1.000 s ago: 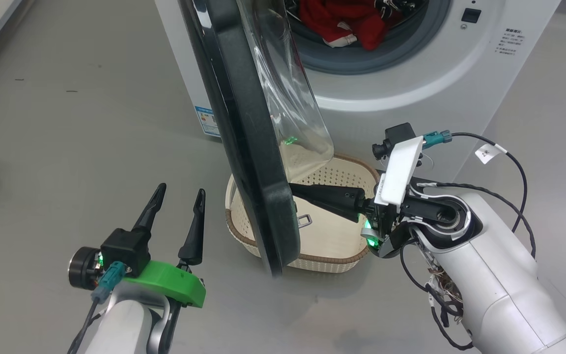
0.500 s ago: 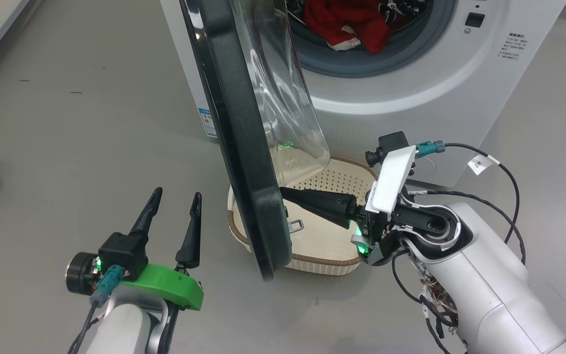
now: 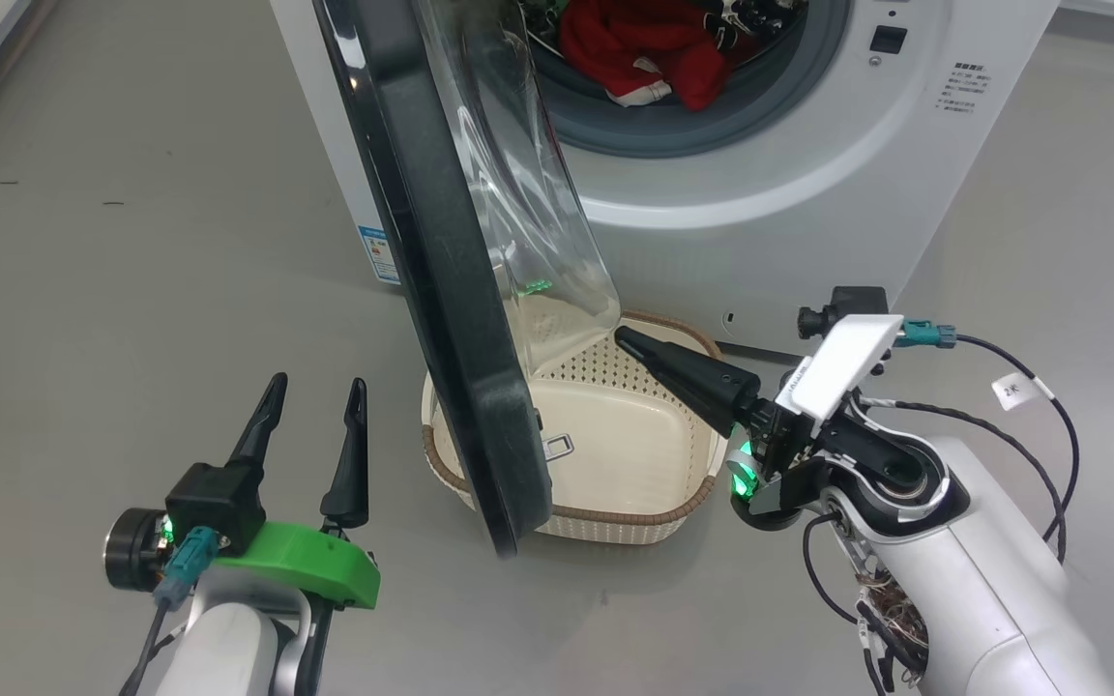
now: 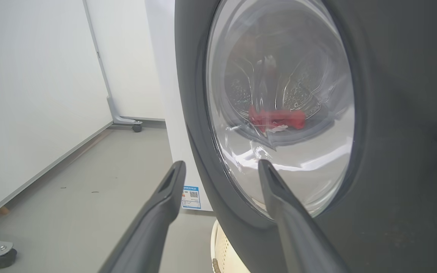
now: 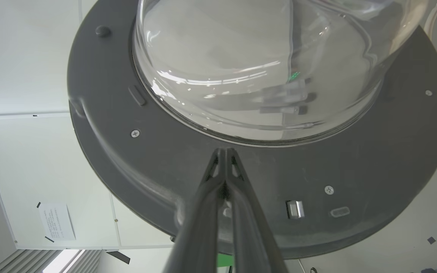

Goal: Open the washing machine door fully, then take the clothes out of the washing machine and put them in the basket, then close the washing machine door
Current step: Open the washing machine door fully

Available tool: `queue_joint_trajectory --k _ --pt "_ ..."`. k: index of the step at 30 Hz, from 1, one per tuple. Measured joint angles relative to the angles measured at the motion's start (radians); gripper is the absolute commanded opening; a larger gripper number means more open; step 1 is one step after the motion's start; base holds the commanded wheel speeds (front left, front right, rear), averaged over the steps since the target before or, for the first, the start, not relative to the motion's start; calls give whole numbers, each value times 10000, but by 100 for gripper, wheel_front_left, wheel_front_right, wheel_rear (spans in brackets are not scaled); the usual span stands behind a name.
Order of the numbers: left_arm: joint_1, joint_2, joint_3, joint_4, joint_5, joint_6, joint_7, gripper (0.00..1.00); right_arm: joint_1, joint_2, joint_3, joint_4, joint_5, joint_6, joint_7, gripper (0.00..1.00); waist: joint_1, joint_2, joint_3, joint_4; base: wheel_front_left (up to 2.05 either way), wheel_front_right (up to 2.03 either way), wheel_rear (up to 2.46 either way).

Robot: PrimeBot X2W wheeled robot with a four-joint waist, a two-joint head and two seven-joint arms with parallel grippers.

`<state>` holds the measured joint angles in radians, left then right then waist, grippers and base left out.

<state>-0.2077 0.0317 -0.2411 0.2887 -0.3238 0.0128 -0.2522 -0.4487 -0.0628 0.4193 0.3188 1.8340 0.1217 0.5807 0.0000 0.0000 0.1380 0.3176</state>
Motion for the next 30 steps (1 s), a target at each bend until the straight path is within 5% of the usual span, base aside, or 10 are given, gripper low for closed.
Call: queue_joint_trajectory --k 10,12,13,14,24,30 --pt "128 4 -4 54 33 0 2 100 1388 -355 -1413 -861 -855 0 -1749 4 0 0 -167 -201 0 0 0" --pt "191 4 0 69 33 0 2 100 1736 -466 -1559 -1016 -1254 0 -2165 43 0 0 -194 -220 0 0 0" --pt "221 6 6 75 33 0 2 100 1911 -527 -1599 -1081 -1421 0 -2337 79 0 0 -207 -228 0 0 0" --pt "243 6 12 86 33 0 2 100 2097 -579 -1641 -1139 -1588 0 -2518 100 0 0 -220 -235 0 0 0" --pt "264 8 73 107 86 -2 2 100 3194 -1198 -1898 -1643 -4109 0 -4773 100 0 0 -273 -328 0 0 0" --pt "281 10 81 127 86 -8 2 100 3396 -2125 -1578 -1434 -6980 2 -6374 100 0 0 -296 -362 0 0 0"
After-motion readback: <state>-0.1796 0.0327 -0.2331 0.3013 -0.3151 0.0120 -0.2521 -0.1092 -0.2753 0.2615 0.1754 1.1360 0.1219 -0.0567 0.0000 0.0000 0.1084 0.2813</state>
